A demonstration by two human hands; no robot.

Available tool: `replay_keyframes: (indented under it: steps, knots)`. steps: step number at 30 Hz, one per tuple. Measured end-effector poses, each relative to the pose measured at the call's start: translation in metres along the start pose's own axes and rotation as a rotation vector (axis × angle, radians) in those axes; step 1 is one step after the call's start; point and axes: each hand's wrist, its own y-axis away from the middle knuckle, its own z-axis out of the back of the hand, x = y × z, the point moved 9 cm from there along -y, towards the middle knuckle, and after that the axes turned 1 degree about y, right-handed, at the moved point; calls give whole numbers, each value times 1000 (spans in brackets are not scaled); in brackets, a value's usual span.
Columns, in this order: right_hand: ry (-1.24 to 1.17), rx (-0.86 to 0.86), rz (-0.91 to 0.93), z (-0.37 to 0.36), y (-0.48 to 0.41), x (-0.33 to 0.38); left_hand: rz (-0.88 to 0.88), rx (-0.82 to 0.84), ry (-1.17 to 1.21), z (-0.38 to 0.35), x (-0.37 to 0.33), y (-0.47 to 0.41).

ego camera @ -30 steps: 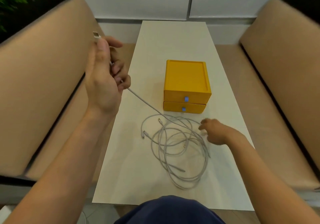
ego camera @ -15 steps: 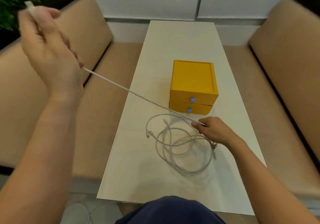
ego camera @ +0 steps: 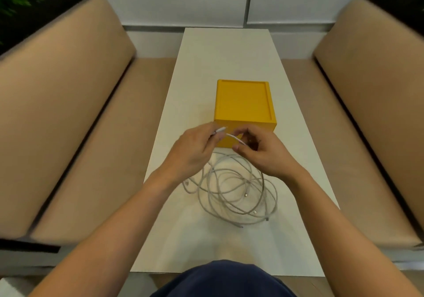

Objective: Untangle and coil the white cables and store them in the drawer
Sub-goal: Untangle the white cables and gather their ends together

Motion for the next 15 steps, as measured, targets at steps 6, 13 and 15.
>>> replay_keyframes:
  steps: [6,13,15]
  knots:
    - [-39,157,-250,3,16,-48,51,-441,-118,111,9,-2]
    - [350,370,-233,-12,10,-47,57,-823,-34,176,5,14]
    - [361,354,-257,-13,11,-54,28,-985,11,198,1,23]
